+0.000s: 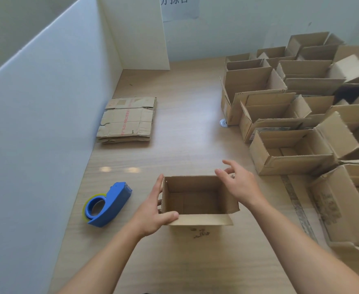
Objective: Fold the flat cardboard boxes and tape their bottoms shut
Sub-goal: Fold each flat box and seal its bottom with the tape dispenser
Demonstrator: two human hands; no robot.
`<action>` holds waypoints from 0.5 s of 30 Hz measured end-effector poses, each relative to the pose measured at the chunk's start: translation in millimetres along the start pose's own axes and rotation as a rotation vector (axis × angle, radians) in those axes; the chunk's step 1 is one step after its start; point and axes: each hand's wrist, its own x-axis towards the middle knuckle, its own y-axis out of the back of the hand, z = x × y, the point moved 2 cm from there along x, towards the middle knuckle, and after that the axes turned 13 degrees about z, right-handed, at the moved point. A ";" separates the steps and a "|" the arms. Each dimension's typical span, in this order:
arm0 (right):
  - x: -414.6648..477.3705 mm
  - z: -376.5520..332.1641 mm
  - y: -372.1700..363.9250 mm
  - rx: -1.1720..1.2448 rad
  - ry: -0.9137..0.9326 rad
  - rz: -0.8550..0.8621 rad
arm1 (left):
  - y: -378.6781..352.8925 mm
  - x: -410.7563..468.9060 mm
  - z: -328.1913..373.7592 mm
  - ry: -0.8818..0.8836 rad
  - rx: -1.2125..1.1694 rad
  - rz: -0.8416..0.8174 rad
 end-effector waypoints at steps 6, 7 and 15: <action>-39.5 25.1 7.7 0.322 -0.217 0.055 | -0.4 2.0 -0.9 0.031 -0.202 0.065; -46.9 29.2 8.1 0.340 -0.224 0.035 | 0.6 2.2 -3.1 0.025 -0.211 0.054; -82.6 28.2 -7.1 0.536 -0.525 0.147 | 13.0 1.7 -17.4 -0.026 -0.167 -0.035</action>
